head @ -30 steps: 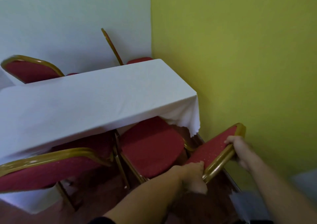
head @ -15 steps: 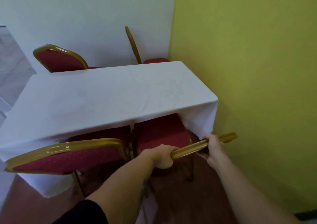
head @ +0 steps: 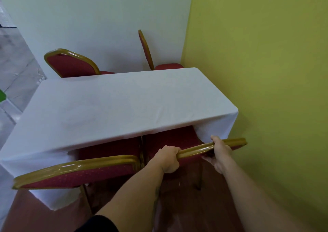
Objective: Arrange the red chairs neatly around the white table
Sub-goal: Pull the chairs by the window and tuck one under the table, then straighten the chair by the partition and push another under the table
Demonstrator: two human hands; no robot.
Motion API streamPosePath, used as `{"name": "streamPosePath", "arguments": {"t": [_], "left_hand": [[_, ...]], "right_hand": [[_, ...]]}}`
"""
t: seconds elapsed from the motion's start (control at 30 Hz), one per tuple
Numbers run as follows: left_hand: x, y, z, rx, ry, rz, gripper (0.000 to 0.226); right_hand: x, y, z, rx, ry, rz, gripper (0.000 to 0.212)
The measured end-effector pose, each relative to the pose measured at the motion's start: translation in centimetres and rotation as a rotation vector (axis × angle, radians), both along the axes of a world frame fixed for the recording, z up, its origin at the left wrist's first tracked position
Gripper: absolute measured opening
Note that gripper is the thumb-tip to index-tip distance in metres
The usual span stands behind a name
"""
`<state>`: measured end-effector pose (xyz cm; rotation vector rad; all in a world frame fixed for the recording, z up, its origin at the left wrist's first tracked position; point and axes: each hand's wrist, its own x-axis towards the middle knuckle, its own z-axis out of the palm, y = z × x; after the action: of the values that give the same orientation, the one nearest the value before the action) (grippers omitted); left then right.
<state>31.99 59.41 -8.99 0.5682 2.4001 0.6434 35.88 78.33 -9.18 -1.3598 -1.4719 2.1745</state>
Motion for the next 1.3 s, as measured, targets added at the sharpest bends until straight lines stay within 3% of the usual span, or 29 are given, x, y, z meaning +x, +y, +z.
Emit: {"name": "streamPosePath", "arguments": {"t": [0.6, 0.77, 0.87, 0.93, 1.07, 1.17, 1.3], "left_hand": [[-4.4, 0.3, 1.2, -0.030, -0.055, 0.087, 0.055], [-6.1, -3.6, 2.3, -0.017, -0.078, 0.086, 0.053], [-7.3, -7.1, 3.2, -0.010, -0.062, 0.103, 0.052], [-8.3, -10.1, 3.8, -0.017, -0.026, 0.115, 0.052], [-10.0, -17.5, 5.3, 0.000, -0.012, 0.092, 0.049], [-10.9, -24.4, 6.8, 0.025, -0.013, 0.075, 0.050], [-12.0, -34.6, 8.3, 0.087, -0.009, 0.163, 0.056]], "right_hand": [[-4.8, 1.4, -0.9, 0.155, -0.067, 0.051, 0.091], [-4.9, 2.5, -0.9, 0.061, -0.087, 0.109, 0.113], [-6.4, 7.4, -6.8, 0.218, -0.100, 0.012, 0.116], [-6.6, 7.4, -6.2, 0.355, -0.172, -0.096, 0.121], [-3.6, -4.4, 6.0, 0.692, -0.309, -0.092, 0.092], [-4.2, -11.4, 8.2, 0.806, -0.301, -0.021, 0.084], [-7.1, -23.2, 10.0, 0.869, -0.276, 0.255, 0.067]]}}
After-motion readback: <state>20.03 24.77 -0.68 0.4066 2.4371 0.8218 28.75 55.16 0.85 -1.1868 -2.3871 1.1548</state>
